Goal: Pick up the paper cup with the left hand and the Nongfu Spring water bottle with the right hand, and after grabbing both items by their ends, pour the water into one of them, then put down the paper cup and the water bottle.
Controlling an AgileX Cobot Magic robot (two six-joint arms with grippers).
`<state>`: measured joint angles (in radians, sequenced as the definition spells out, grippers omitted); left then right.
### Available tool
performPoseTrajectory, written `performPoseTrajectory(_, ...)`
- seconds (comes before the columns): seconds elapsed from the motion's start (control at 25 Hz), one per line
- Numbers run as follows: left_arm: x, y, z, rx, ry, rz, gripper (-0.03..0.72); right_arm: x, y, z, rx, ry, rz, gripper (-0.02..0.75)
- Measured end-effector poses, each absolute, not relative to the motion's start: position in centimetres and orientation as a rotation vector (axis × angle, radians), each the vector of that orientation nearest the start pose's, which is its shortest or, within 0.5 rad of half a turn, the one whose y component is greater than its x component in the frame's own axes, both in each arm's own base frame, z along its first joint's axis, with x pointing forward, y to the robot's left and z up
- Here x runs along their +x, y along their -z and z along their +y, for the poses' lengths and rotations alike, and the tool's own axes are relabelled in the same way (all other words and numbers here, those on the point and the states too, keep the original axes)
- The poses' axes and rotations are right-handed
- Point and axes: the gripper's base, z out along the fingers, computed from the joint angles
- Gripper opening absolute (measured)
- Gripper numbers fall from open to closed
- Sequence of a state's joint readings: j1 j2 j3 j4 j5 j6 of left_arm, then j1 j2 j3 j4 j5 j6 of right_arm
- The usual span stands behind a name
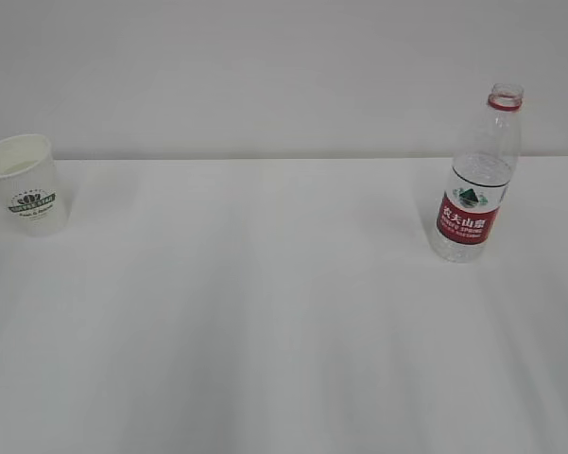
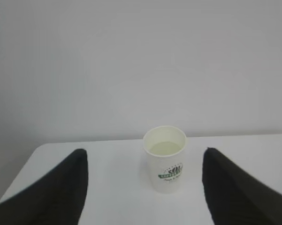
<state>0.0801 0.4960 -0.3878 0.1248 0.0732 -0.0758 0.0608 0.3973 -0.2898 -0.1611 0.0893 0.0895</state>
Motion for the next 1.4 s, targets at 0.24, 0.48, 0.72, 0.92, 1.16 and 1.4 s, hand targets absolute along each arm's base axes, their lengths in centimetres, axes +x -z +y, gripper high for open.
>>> performPoseTrajectory(0.24, 10.4, -29.2, 0.4, 0.011, -0.066, 1.752, 0.538, 8.6, -28.8, 0.1, -0.081, 0.052, 1.783, 0.589)
performPoseTrajectory(0.48, 10.1, -29.3, -0.5, 0.087, -0.010, 1.856, 0.536, 7.7, -29.0, 0.0, -0.114, 0.072, 1.928, 0.589)
performPoseTrajectory(0.72, 9.3, -29.9, -0.9, 0.144, 0.022, 1.982, 0.523, 6.1, -29.1, 1.0, -0.225, -0.026, 2.006, 0.589)
performPoseTrajectory(0.92, 8.5, -29.3, -1.0, 0.134, 0.056, 2.076, 0.522, 4.7, -28.0, 1.2, -0.270, -0.056, 2.118, 0.589)
performPoseTrajectory(1.16, 5.9, -29.2, -0.6, 0.116, 0.082, 2.088, 0.519, 3.1, -28.2, 1.2, -0.293, -0.062, 2.160, 0.589)
performPoseTrajectory(1.4, 3.2, -29.1, -0.2, 0.111, 0.084, 2.045, 0.507, 1.7, -27.4, 1.0, -0.349, -0.045, 2.265, 0.589)
